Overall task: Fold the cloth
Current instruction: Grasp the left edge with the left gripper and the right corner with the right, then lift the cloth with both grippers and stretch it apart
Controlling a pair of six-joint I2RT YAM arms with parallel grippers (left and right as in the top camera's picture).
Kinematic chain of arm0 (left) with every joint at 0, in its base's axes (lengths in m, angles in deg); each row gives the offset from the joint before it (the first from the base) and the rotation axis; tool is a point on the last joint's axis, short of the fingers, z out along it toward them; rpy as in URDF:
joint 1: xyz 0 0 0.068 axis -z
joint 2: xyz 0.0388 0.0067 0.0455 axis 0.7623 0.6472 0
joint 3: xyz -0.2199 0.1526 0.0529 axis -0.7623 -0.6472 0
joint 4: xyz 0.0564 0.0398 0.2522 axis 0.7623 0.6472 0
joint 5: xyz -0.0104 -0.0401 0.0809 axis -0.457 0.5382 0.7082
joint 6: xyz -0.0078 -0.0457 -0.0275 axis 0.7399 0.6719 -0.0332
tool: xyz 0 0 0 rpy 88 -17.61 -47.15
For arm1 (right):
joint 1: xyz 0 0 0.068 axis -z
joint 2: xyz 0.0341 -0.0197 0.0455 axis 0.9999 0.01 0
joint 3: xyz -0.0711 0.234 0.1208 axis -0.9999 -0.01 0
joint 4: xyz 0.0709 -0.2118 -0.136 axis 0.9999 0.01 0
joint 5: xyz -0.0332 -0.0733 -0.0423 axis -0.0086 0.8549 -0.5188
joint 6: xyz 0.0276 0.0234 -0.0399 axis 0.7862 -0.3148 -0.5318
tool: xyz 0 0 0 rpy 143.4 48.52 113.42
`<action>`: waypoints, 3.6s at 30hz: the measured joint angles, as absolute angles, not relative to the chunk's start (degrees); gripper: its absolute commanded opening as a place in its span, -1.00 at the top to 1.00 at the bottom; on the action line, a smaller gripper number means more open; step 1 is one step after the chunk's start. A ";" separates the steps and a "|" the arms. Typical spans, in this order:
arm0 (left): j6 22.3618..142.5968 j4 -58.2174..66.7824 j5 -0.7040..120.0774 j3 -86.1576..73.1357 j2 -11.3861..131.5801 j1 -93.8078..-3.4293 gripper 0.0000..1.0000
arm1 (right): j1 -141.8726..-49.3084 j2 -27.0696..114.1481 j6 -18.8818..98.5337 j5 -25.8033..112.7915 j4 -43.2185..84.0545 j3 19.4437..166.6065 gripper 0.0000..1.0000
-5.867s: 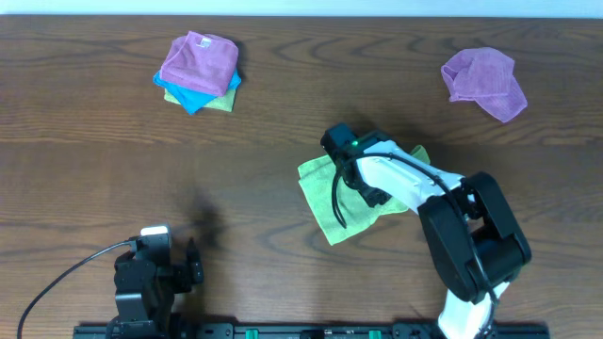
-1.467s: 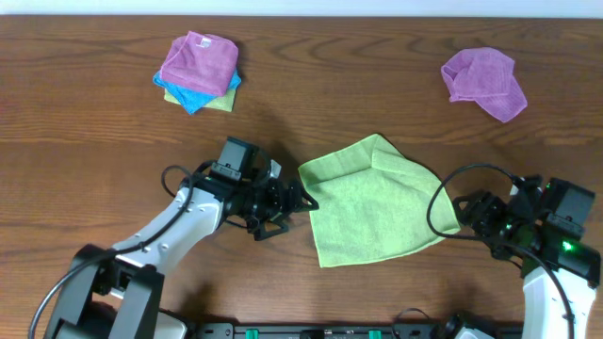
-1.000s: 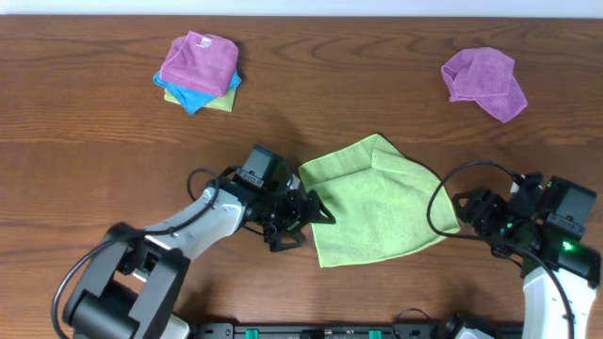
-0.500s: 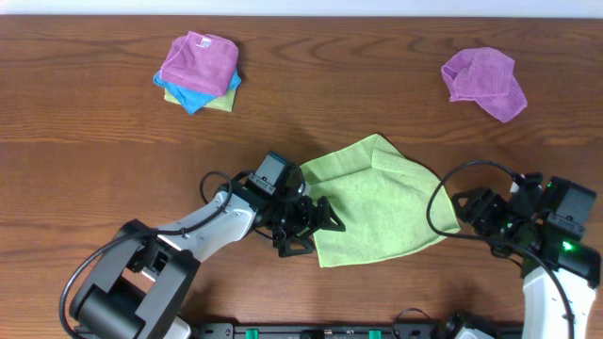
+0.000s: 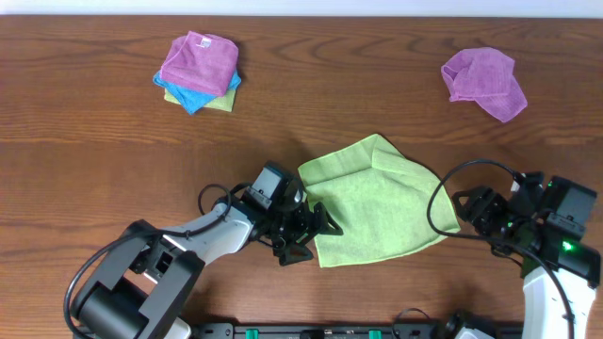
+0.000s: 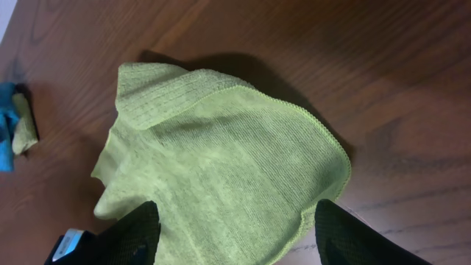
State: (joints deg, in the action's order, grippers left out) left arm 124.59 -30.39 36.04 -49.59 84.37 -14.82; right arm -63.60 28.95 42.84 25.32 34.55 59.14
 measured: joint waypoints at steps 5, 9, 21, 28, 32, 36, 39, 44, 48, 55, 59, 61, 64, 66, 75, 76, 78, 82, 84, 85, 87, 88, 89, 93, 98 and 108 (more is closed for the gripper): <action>127.73 -33.48 36.78 -50.47 84.37 -13.35 -0.91 | -63.60 28.95 42.84 25.30 34.50 59.14 -0.35; 129.20 -33.74 37.55 -50.47 84.37 -12.46 -0.91 | -63.60 28.95 43.06 25.08 34.50 59.14 -0.36; 130.73 -39.55 36.98 -50.36 87.56 -11.19 -0.36 | -63.60 28.97 43.21 23.92 34.50 59.11 -0.36; 129.68 -44.32 35.64 -50.38 91.78 -11.08 0.88 | -63.60 28.95 43.28 23.86 34.50 59.09 -0.35; 128.41 -47.00 35.03 -50.53 91.98 -11.45 0.89 | -63.60 28.95 43.02 23.83 34.94 59.09 -0.35; 126.07 -50.57 32.72 -50.60 92.11 -13.83 0.88 | -63.60 28.97 42.36 23.96 36.10 59.09 -0.37; 124.00 -51.05 30.51 -50.60 92.11 -17.29 0.88 | -63.60 29.41 41.81 24.16 35.82 59.09 -0.37; 121.48 -51.05 27.93 -50.60 92.06 -23.14 0.88 | -63.60 32.73 41.33 24.25 33.19 59.07 -0.39; 120.08 -51.07 26.07 -50.60 92.06 -26.64 0.88 | -63.60 37.39 41.29 23.75 31.47 59.05 -0.41; 118.40 -51.09 24.04 -50.60 92.06 -28.85 0.88 | -63.60 45.41 39.85 20.01 34.37 58.96 -0.50; 117.99 -51.09 23.16 -50.60 92.06 -28.96 0.89 | -63.60 46.76 36.39 17.91 38.20 58.61 -0.51; 117.94 -51.09 22.97 -50.60 92.06 -28.96 0.88 | -63.60 46.76 34.78 17.12 39.03 57.69 -0.50; 117.94 -51.11 22.90 -50.60 92.06 -28.96 0.88 | -63.60 46.76 33.14 15.07 37.63 53.91 -0.49; 117.94 -51.14 22.79 -50.60 92.06 -28.96 0.88 | -63.60 46.76 32.70 13.87 36.32 50.98 -0.49; 117.94 -51.14 21.90 -50.60 92.06 -28.96 0.89 | -63.45 46.76 32.50 9.82 30.44 41.65 -0.36; 117.94 -51.14 21.76 -50.60 92.06 -28.98 0.88 | -63.43 46.76 32.50 9.21 29.50 41.30 -0.36; 117.94 -51.14 21.50 -50.60 92.06 -29.00 0.88 | -63.38 46.74 32.72 7.90 27.34 40.49 -0.34; 117.94 -51.14 21.22 -50.60 92.06 -29.00 0.89 | -63.38 46.52 33.90 6.37 23.20 39.33 -0.17; 117.94 -51.14 21.04 -50.60 92.06 -29.00 0.89 | -63.38 46.52 34.60 6.83 21.72 39.01 0.10; 117.94 -51.14 20.98 -50.60 92.06 -29.00 0.90 | -63.38 46.52 34.97 7.53 21.02 38.81 0.31; 117.94 -51.14 20.72 -50.60 92.06 -29.00 0.88 | -63.38 46.54 35.39 8.82 19.80 38.46 0.69; 117.94 -51.16 20.52 -50.60 92.06 -29.00 0.88 | -63.38 46.59 35.52 9.71 19.25 38.28 0.97; 117.94 -51.16 20.26 -50.60 92.06 -29.00 0.88 | -63.38 46.65 35.69 10.35 18.72 38.15 0.98; 117.99 -52.67 19.38 -50.68 92.06 -29.00 0.88 | -63.38 46.65 35.96 11.42 16.95 38.04 0.98; 121.75 -64.10 17.39 -51.14 92.06 -29.05 0.88 | -63.38 46.63 35.96 9.08 16.89 39.11 0.97; 144.02 -95.72 17.96 -46.29 91.93 -32.59 0.88 | -63.54 42.37 39.06 2.11 15.31 56.97 0.97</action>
State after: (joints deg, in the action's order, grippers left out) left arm 144.02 -95.72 17.96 -46.29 91.93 -32.59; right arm -63.54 42.37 39.06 2.11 15.31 56.97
